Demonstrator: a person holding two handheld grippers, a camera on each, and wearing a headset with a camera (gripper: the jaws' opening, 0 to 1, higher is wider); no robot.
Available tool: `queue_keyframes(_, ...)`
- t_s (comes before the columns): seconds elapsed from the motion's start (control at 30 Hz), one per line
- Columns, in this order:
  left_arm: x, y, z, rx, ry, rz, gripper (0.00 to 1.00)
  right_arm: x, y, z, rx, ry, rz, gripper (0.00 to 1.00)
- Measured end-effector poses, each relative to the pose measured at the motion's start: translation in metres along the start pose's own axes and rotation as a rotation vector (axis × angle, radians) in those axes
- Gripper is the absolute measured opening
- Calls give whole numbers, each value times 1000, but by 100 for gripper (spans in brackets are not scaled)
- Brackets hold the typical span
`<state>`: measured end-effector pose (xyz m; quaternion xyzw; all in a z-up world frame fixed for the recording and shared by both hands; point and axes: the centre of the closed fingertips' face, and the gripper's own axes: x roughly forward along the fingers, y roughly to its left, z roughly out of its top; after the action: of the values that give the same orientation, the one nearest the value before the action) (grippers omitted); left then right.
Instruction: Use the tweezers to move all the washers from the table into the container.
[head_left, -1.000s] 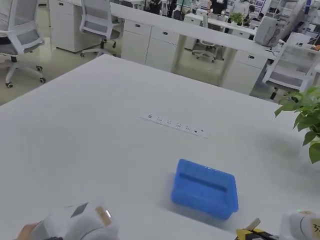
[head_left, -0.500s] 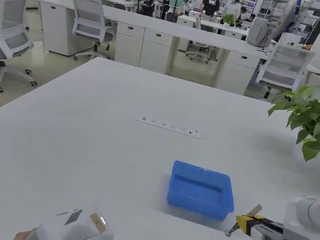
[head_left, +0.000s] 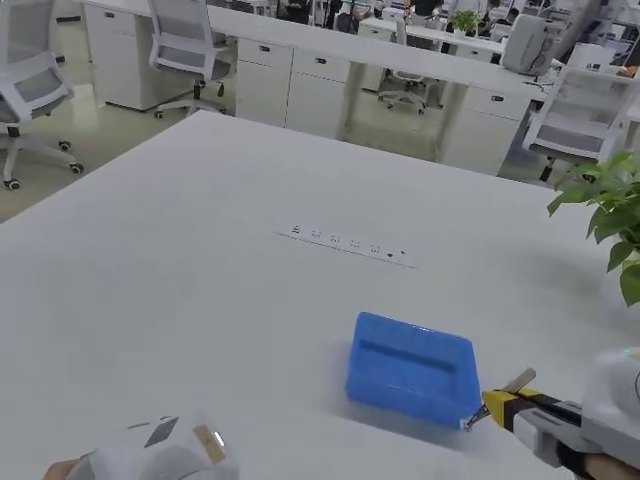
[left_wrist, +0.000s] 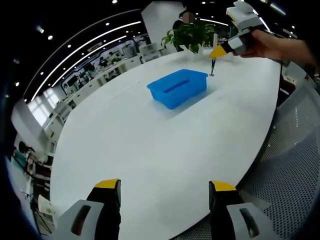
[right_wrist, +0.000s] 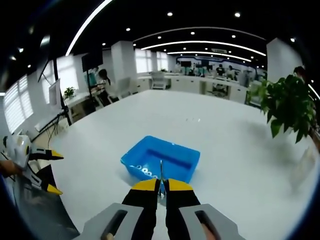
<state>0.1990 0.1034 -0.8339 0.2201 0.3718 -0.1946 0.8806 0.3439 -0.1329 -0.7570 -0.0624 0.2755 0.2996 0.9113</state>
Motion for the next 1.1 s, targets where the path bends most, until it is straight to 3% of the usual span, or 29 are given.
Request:
queue_keyframes(0.23, 1, 0, -1, -8, 2, -1, 72, 15, -1, 20, -25, -18, 10, 1)
queue_keyframes(0.47, 1, 0, -1, -13, 3, -5, 72, 30, -2, 25, -40, -11, 18, 1)
queue_keyframes(1.1, 2, -1, -5, -14, 19, -14, 72, 71, -1, 0, -44, 79, 30, 1)
